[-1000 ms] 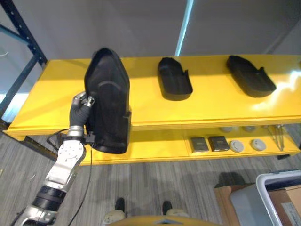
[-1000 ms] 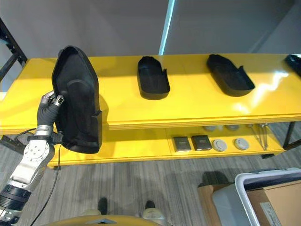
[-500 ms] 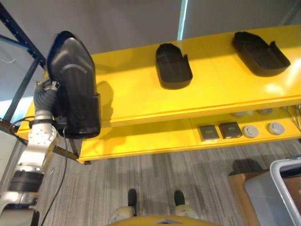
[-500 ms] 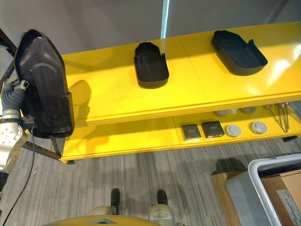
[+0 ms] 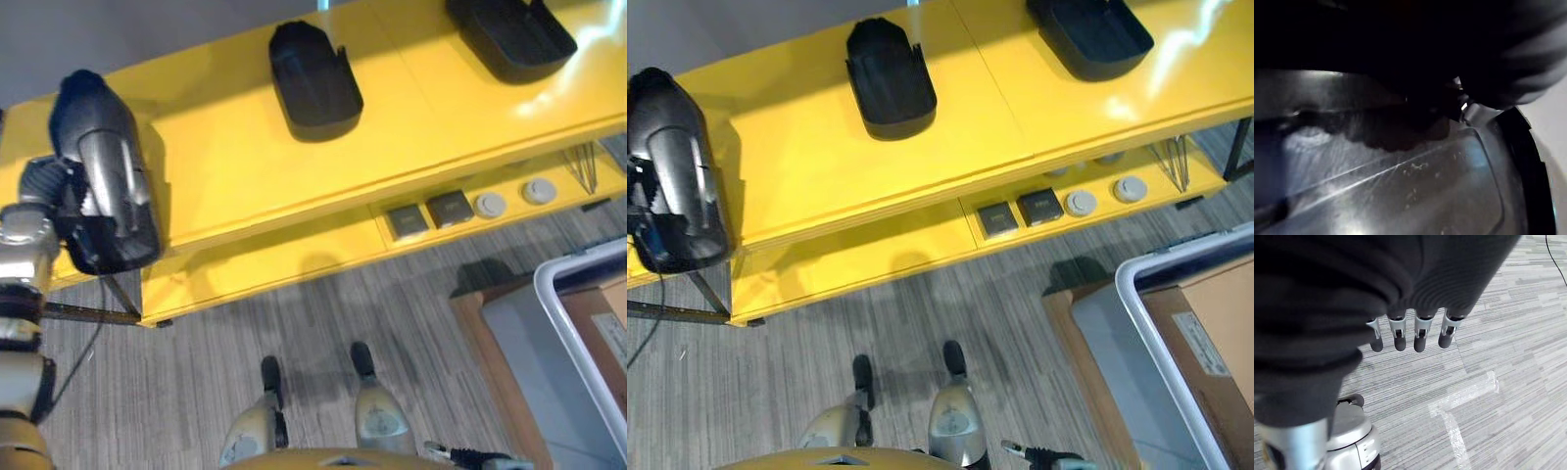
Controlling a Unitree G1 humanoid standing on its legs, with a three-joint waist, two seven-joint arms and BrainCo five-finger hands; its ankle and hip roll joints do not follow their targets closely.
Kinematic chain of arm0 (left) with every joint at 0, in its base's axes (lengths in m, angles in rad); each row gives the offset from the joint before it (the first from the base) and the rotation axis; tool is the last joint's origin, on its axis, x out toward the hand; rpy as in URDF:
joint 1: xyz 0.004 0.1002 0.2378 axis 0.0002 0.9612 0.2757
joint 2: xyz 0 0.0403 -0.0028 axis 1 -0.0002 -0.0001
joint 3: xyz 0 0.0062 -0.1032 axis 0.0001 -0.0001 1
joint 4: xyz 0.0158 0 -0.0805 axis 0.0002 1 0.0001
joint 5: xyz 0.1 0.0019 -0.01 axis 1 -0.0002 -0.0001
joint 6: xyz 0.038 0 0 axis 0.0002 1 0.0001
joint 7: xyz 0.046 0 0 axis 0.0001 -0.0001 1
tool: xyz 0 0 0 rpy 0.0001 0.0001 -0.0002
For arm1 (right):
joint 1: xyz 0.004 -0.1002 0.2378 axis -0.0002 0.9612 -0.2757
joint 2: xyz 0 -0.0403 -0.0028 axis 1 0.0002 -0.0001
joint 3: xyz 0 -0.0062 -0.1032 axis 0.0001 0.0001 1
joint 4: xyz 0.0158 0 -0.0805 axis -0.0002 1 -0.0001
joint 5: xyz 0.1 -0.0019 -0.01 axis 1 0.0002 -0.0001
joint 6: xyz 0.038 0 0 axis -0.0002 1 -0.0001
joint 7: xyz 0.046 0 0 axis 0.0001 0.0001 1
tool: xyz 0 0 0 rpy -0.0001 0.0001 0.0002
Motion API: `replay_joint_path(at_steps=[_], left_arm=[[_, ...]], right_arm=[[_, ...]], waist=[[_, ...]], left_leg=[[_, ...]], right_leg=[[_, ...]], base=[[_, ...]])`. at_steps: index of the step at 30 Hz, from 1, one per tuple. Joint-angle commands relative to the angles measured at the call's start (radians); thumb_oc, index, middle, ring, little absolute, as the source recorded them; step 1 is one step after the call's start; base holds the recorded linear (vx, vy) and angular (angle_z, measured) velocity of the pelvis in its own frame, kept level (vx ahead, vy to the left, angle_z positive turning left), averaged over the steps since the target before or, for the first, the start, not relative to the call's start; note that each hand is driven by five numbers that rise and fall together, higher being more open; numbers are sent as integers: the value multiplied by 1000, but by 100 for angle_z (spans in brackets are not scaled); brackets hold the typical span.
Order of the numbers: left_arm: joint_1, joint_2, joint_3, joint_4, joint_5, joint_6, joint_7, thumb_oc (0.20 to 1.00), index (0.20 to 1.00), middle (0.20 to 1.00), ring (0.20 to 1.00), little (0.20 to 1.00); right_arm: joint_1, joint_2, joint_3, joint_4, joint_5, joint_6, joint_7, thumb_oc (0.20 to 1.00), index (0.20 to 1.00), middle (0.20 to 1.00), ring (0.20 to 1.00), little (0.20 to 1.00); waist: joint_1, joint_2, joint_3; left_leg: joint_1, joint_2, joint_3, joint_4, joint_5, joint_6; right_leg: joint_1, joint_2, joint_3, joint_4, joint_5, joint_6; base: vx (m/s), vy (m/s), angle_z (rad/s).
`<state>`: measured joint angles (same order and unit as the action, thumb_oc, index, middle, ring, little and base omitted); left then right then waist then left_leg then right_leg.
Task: Move parts from the plastic box to the shelf.
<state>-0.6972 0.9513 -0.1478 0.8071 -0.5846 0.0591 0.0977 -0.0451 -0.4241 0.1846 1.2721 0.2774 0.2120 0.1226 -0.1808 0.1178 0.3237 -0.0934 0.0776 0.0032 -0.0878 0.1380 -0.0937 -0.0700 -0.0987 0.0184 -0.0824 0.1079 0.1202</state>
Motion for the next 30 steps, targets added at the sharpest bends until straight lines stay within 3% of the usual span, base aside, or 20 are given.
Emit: replay_joint_path(at_steps=[1,10,18,19,26,30], left_arm=[[-152,105,-22,34,49,6,6,200,200,200,200,200],[-309,124,-118,137,29,52,27,200,200,200,200,200],[-385,119,-150,195,16,53,103,200,200,200,200,200],[-406,116,-156,218,13,46,122,1000,1000,1000,1000,1000],[-448,118,-186,223,69,45,133,1000,1000,1000,1000,1000],[-473,138,-230,208,172,53,122,1000,1000,1000,1000,1000]], right_arm=[[9,-20,39,-10,11,6,-16,1000,1000,1000,1000,1000],[-35,-28,71,-23,68,-15,-29,1000,1000,1000,1000,1000],[-50,-25,102,-49,71,-34,-45,1000,1000,1000,1000,1000],[-54,-25,115,-50,81,-43,-46,1000,1000,1000,1000,1000],[-63,-17,138,-59,79,-43,-60,1000,1000,1000,1000,1000],[-69,-13,140,-53,78,-34,-67,1000,1000,1000,1000,1000]], waist=[[-9,-21,-11],[-30,-28,68],[-43,-52,108],[-46,-57,117],[-42,-62,113],[-36,-53,90]], left_leg=[[22,-17,57,1,-52,40],[-30,0,75,1,-41,32],[-67,14,84,1,-27,24],[-74,21,82,1,-23,22],[-69,28,83,1,-26,19],[-48,29,86,1,-32,18]], right_leg=[[-52,-4,41,24,8,-26],[-107,7,51,19,22,-33],[-146,17,56,25,30,-36],[-155,23,56,30,30,-41],[-149,30,49,30,22,-44],[-127,32,45,25,16,-44]], base=[[0,0,0],[-15,-11,0],[-5,-17,-5],[-26,-35,-8],[-7,-27,-1],[10,-6,0]])
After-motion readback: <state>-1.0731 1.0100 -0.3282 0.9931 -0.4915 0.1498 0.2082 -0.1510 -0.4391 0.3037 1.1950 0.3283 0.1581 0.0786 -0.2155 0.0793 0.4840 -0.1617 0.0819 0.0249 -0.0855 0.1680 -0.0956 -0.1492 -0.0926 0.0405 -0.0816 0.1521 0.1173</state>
